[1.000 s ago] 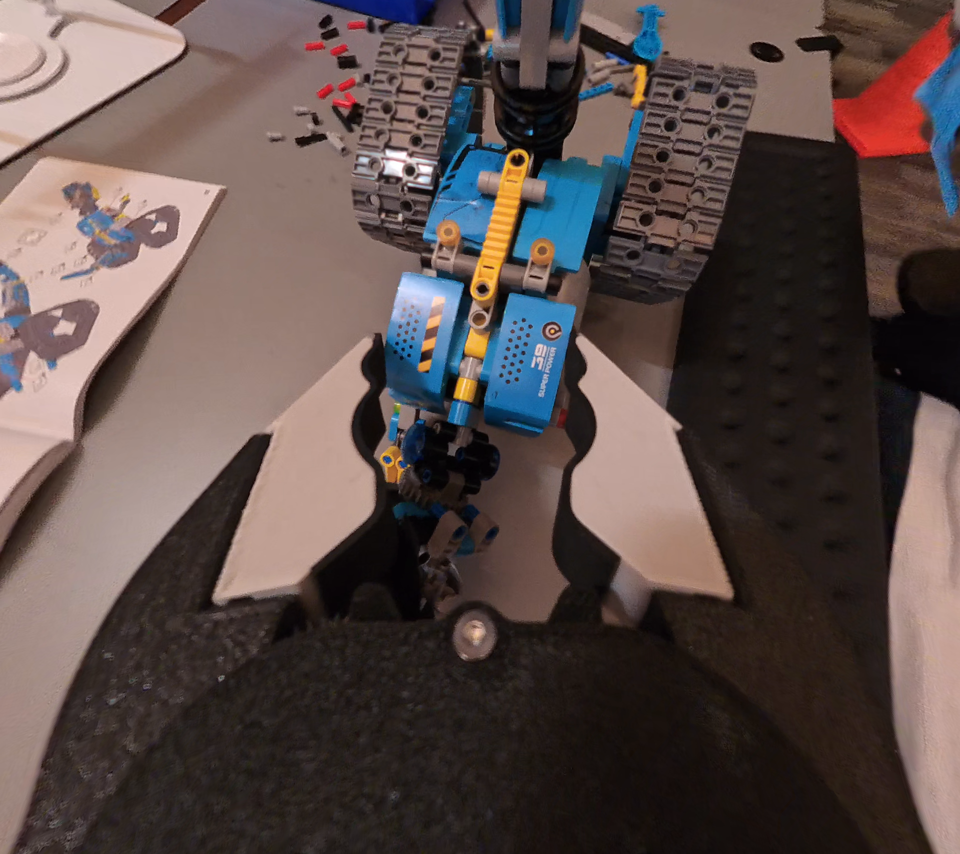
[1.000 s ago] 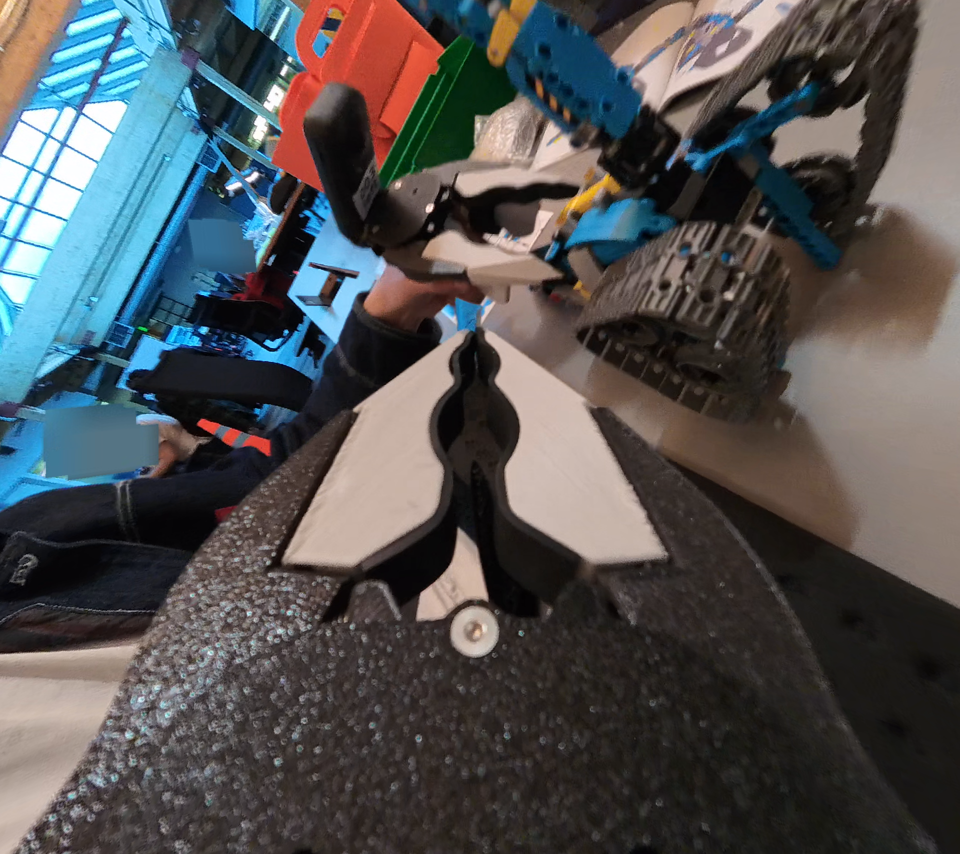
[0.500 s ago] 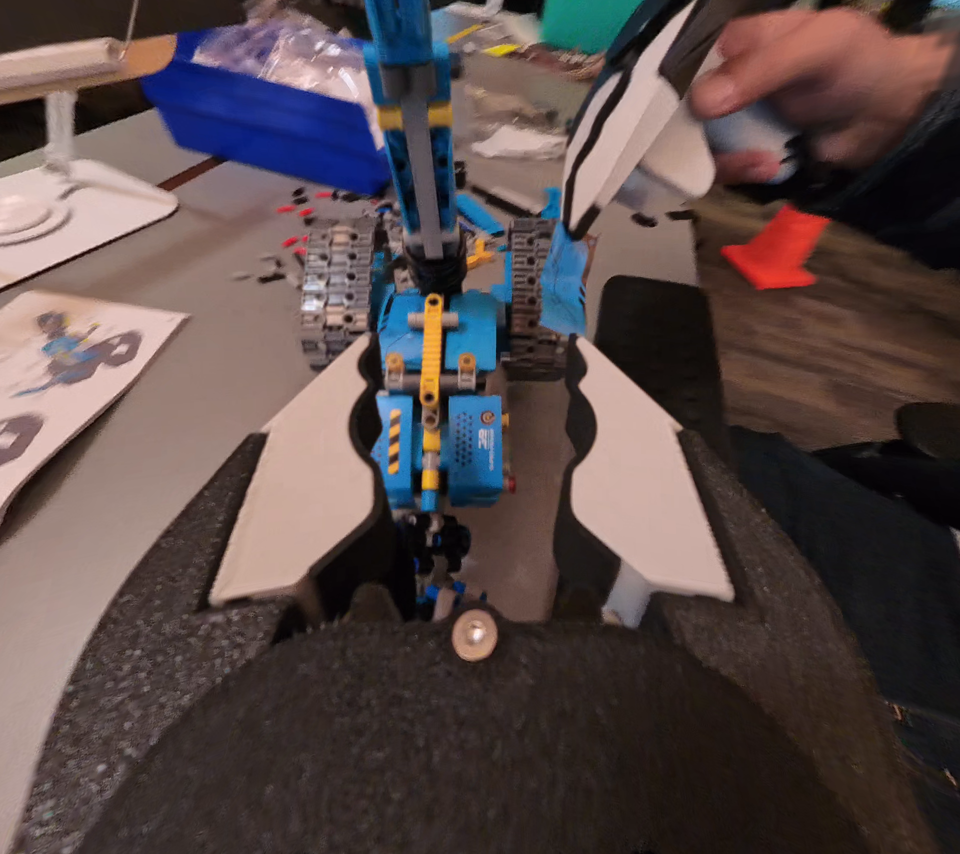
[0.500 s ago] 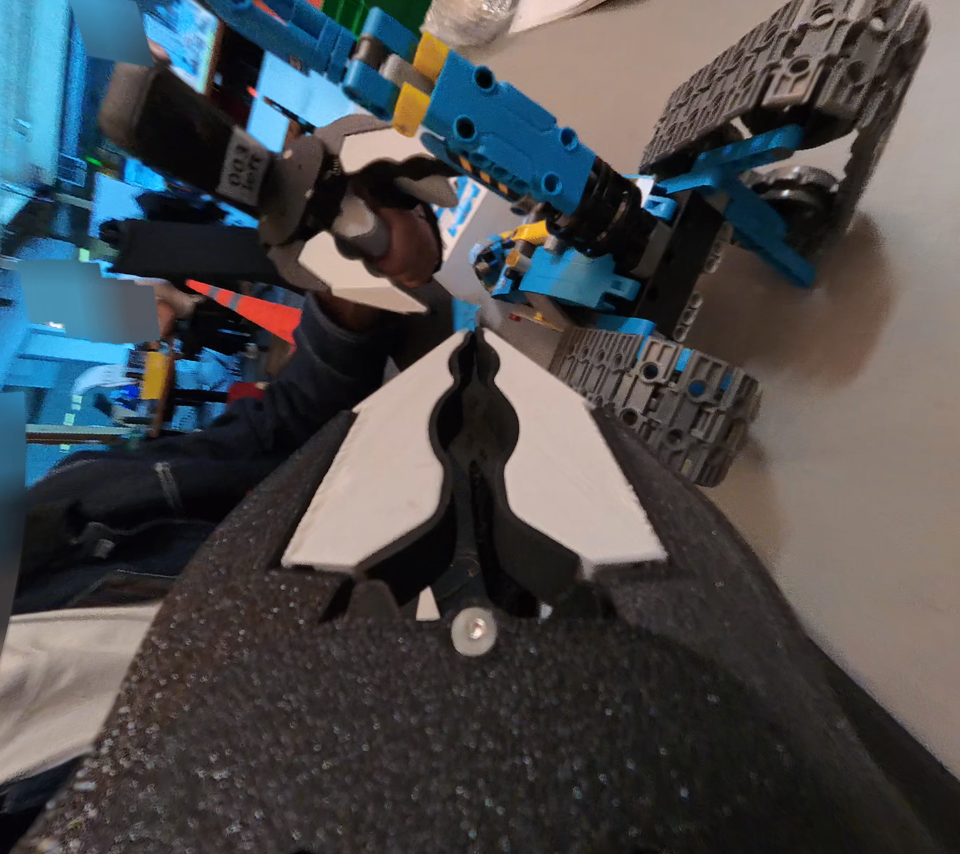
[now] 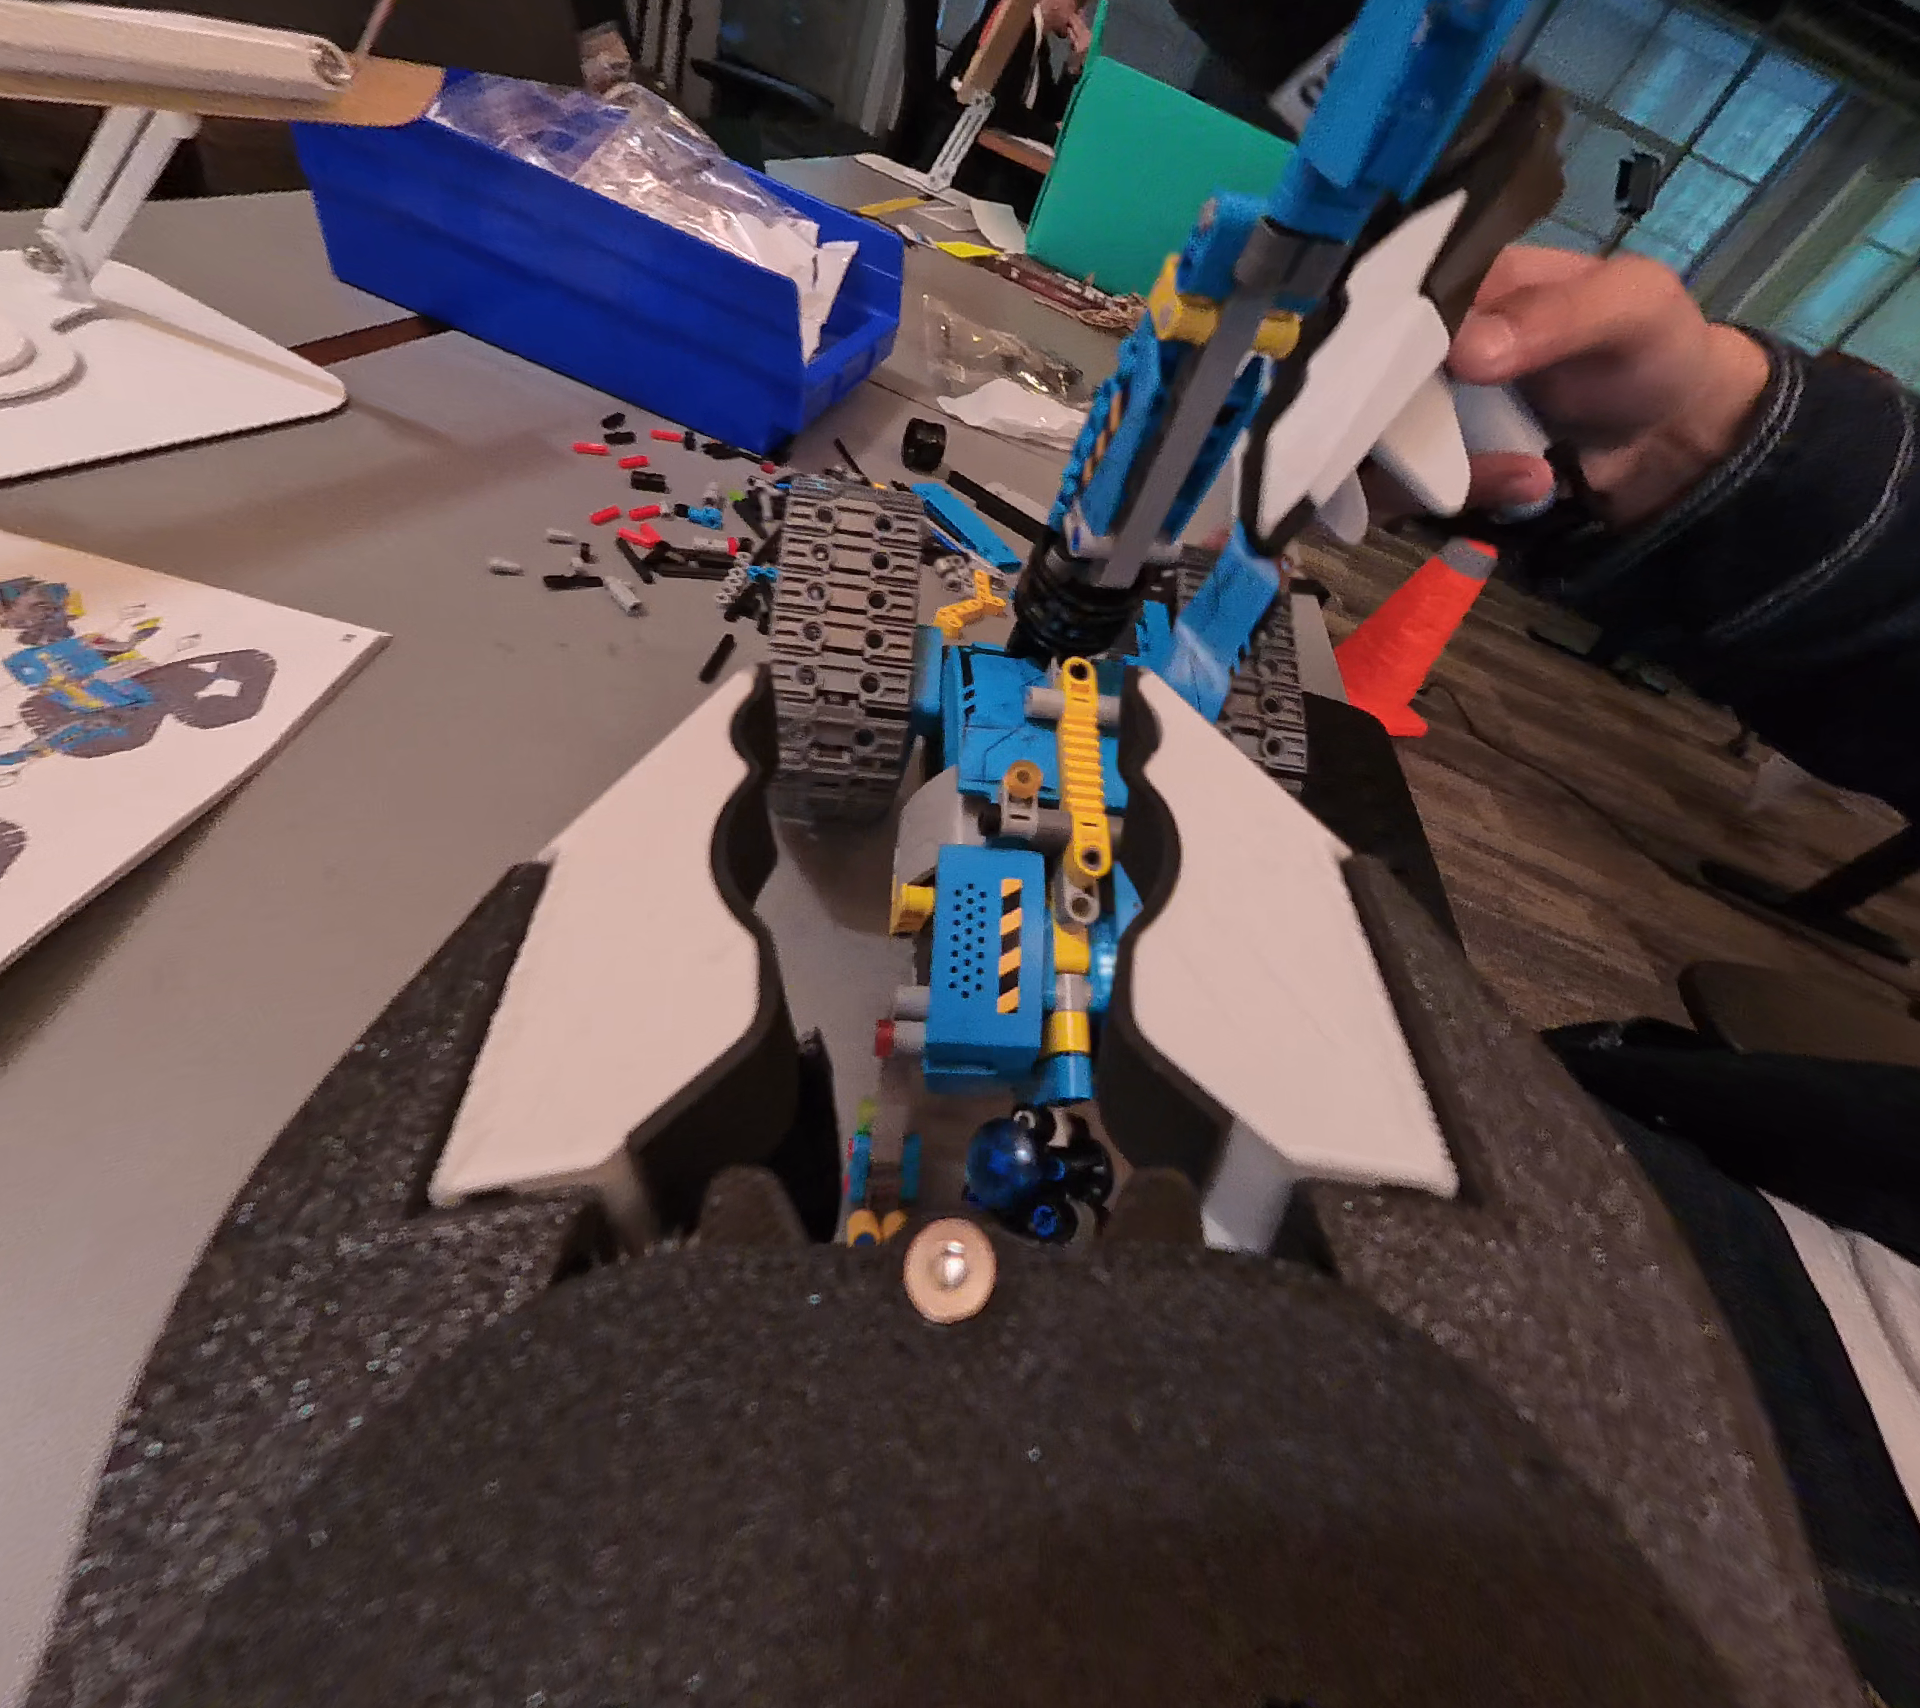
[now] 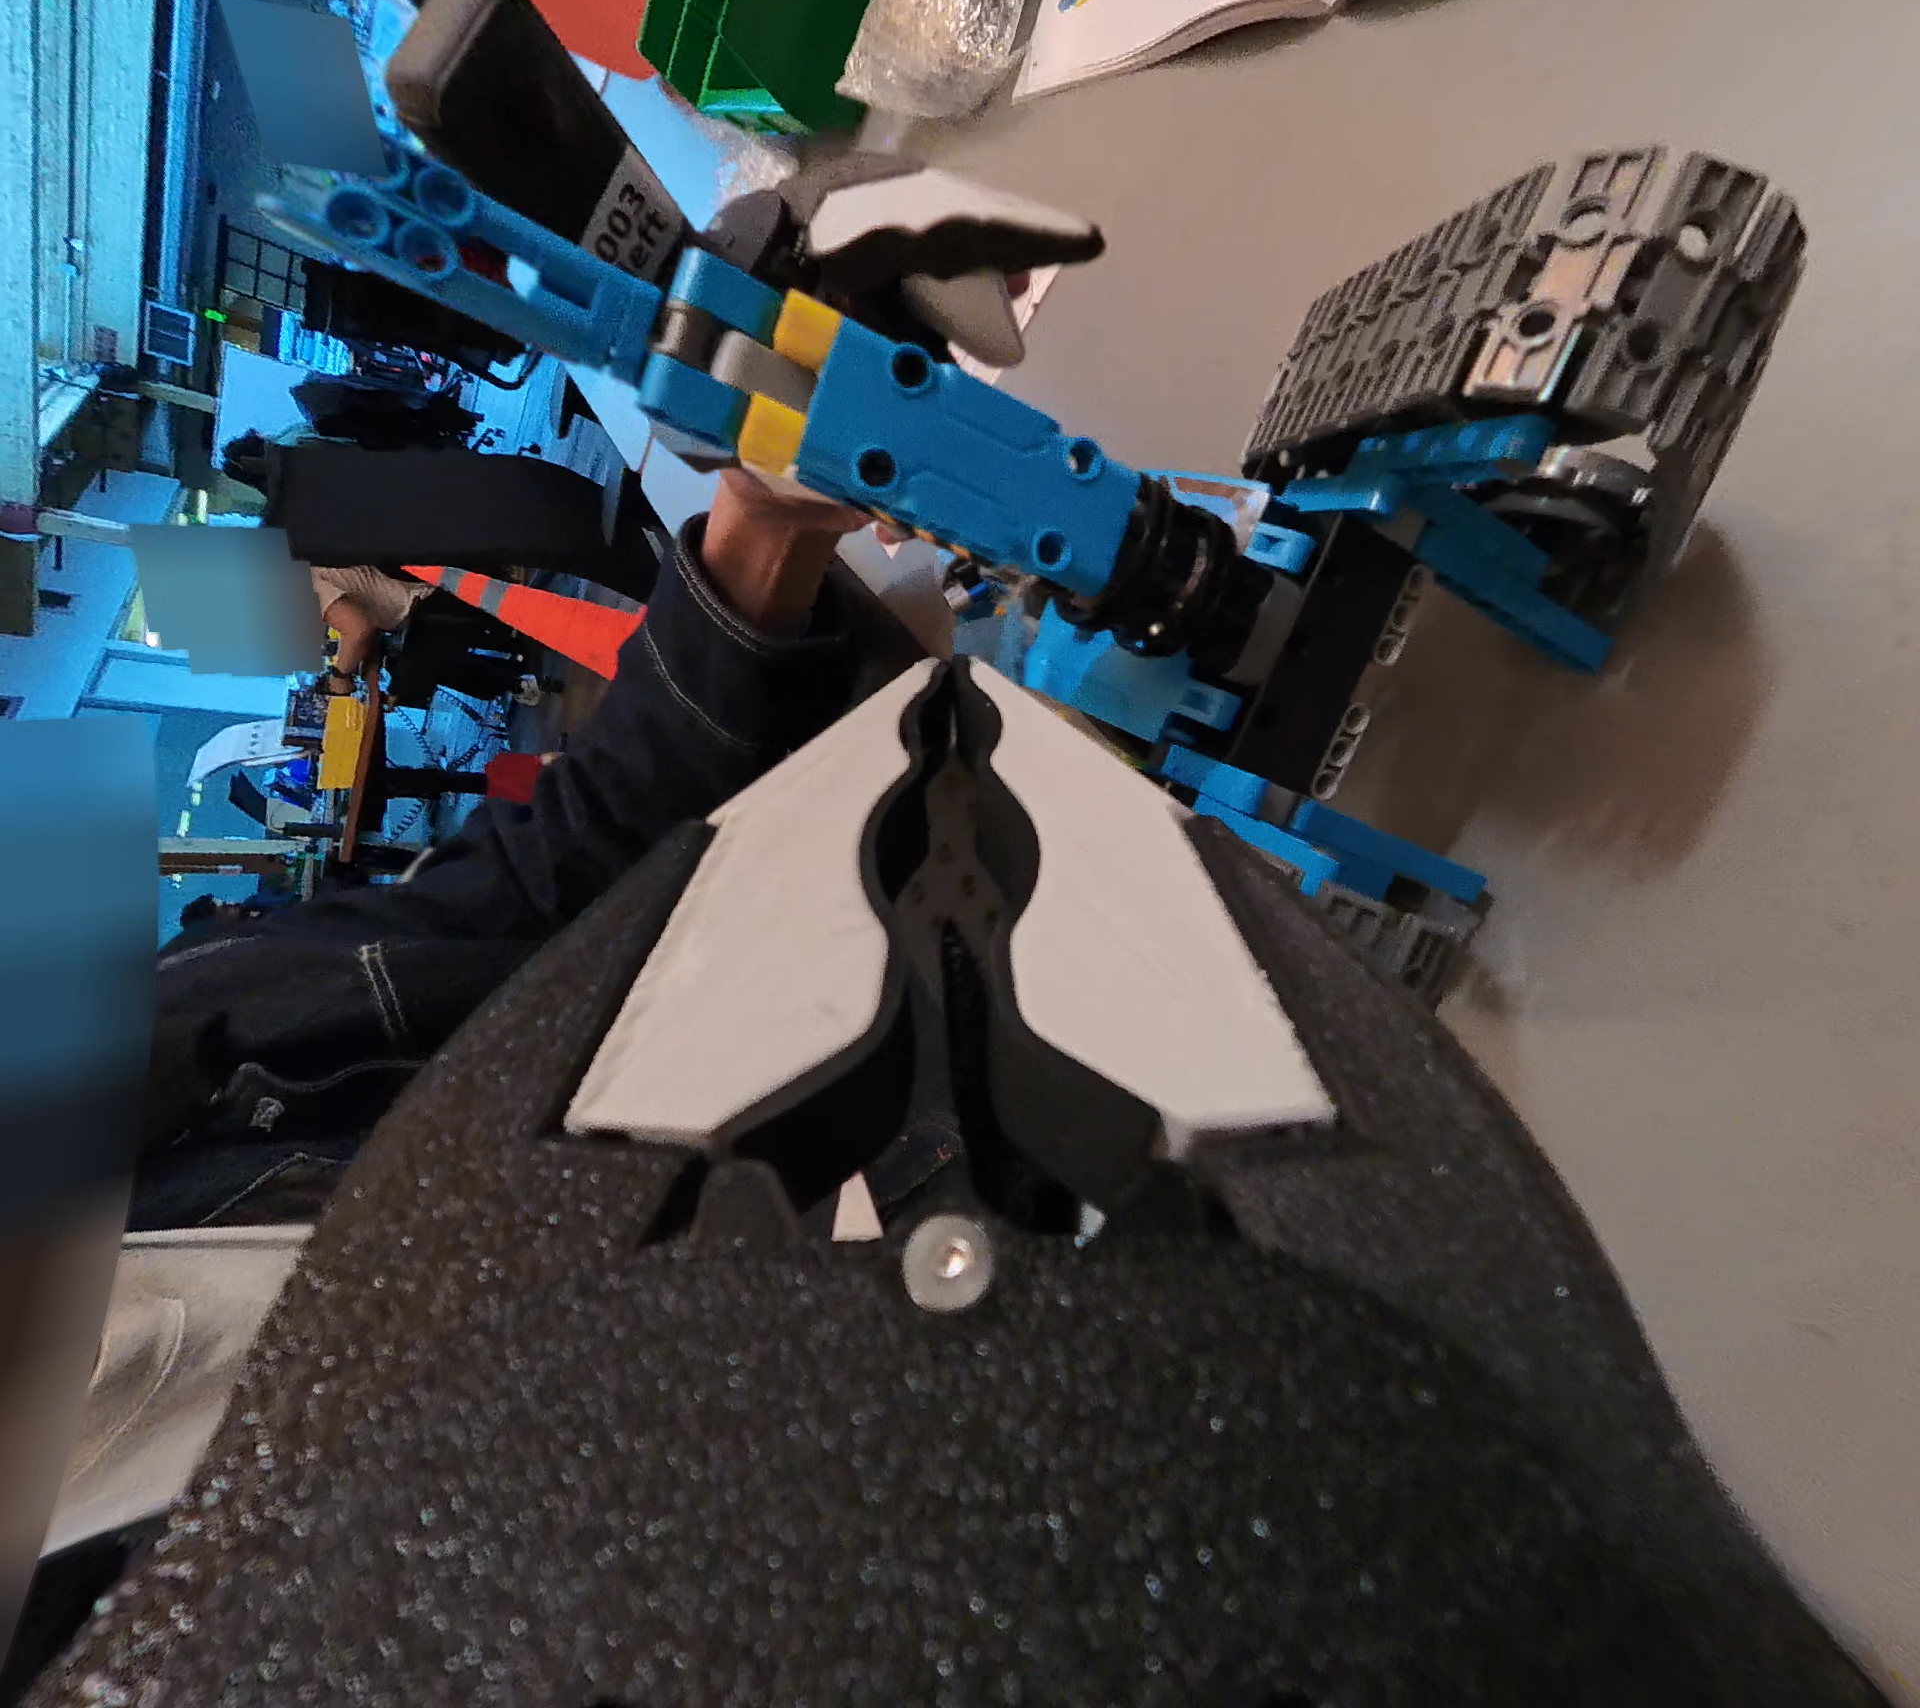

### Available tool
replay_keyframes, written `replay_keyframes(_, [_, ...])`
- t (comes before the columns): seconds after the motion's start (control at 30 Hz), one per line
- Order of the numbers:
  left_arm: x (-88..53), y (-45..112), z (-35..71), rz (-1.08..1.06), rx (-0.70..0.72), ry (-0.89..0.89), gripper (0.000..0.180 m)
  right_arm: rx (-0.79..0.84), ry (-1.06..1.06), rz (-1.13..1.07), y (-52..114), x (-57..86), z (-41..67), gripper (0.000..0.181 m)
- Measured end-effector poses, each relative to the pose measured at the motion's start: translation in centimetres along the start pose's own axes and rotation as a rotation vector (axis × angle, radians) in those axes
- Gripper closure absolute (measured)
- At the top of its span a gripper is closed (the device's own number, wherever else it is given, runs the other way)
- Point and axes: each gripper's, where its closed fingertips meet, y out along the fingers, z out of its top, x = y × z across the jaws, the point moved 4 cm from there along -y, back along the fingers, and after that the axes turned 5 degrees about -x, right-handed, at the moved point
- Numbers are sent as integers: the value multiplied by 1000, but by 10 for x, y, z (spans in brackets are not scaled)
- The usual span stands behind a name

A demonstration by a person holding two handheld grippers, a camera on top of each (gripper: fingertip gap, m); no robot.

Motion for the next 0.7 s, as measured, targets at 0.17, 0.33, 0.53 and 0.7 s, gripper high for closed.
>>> replay_keyframes(0.17, [26,3,-2,-22,9,123,122,-22,-4,65,0,-13,2,181])
replay_keyframes(0.33, [52,-1,-3,-80,29,254,133,-23,30,99,4,-6,1,181])
replay_keyframes(0.53, [44,1,-6,77,14,355,140,-23,57,45,3,11,0,181])
replay_keyframes(0.7, [33,3,-9,89,-22,301,143,-14,56,91,5,3,1,181])
